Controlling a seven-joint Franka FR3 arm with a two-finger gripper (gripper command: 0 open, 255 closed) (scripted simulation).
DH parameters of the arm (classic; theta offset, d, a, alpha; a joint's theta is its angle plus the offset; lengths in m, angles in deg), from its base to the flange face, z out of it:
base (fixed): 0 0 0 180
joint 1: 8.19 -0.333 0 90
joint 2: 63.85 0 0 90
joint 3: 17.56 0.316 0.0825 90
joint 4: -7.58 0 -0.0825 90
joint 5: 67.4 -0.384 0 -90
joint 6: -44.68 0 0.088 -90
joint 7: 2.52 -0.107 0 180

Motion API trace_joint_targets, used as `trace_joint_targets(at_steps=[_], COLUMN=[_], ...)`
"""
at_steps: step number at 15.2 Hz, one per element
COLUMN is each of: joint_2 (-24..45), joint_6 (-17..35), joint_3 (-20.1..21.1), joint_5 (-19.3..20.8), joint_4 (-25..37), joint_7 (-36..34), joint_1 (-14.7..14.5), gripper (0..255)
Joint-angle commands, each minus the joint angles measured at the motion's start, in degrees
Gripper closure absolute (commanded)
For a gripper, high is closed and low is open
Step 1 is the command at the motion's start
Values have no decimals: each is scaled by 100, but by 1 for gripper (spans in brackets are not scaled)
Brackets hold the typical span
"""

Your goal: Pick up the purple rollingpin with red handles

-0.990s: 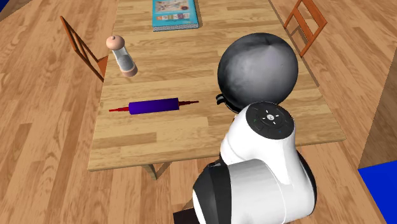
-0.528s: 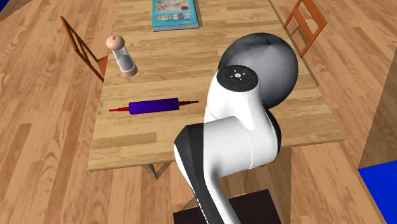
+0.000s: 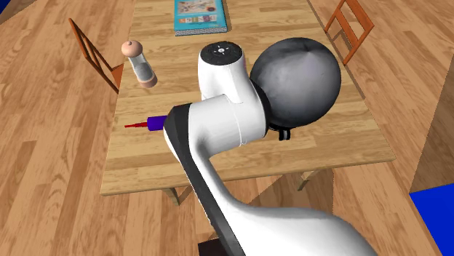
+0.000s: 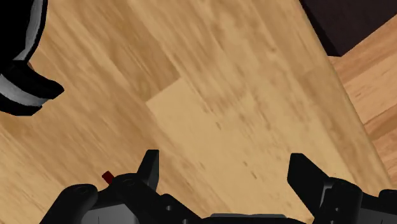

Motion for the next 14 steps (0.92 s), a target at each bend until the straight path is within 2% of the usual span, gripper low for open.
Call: trace_joint_targets(at_steps=[1, 14], joint_2=[394, 2710], joint_6=[-36, -577], joint_3=[52, 619], joint_5=[12, 328], joint_4=[464, 3527], joint_7=[336, 2042], joint_1=[-84, -650], gripper=[0, 0])
